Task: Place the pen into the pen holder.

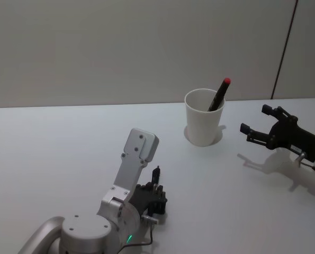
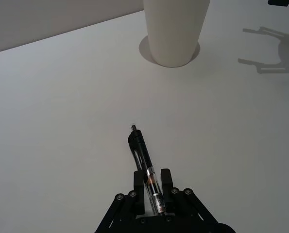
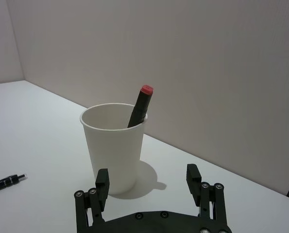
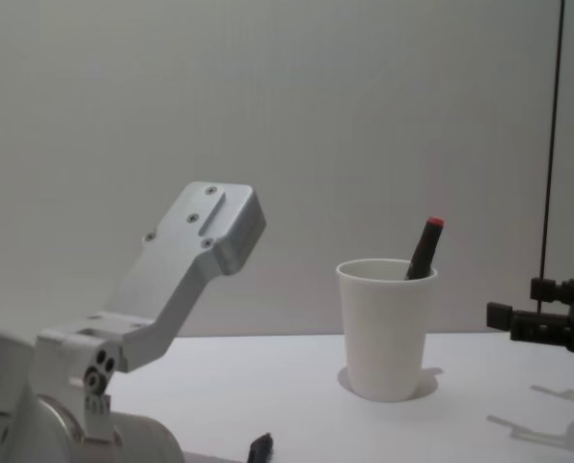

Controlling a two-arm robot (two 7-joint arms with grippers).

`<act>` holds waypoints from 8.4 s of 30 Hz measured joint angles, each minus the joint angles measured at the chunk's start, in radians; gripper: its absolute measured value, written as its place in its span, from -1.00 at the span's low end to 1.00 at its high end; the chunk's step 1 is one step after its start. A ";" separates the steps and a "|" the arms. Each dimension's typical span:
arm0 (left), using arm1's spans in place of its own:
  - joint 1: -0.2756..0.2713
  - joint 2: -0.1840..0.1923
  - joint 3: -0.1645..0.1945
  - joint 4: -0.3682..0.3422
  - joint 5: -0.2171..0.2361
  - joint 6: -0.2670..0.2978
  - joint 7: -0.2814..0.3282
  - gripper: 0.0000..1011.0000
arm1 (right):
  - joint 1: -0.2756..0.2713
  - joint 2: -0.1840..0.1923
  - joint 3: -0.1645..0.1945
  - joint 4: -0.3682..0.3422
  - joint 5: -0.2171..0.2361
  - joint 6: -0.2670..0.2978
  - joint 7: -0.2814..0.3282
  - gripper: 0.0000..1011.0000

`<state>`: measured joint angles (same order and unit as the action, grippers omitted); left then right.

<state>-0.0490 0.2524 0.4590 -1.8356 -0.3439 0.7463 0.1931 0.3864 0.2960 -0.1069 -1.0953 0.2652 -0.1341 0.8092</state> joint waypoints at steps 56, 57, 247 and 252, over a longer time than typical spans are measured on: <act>0.028 0.033 -0.010 -0.019 0.033 -0.150 -0.069 -0.73 | 0.000 0.000 0.000 0.000 0.000 0.000 0.000 0.98; 0.030 0.035 -0.011 -0.021 0.035 -0.159 -0.072 -0.73 | 0.000 0.000 0.000 0.000 0.000 0.000 0.000 0.98; 0.221 0.148 -0.177 -0.166 0.049 -0.795 -0.281 -0.73 | 0.171 -0.179 -0.321 0.022 0.583 0.490 0.361 0.98; 0.221 0.147 -0.178 -0.166 0.049 -0.796 -0.282 -0.73 | 0.171 -0.178 -0.322 0.021 0.583 0.485 0.351 0.98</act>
<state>0.1717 0.3995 0.2813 -2.0013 -0.2951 -0.0493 -0.0887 0.5570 0.1183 -0.4287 -1.0746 0.8484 0.3513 1.1601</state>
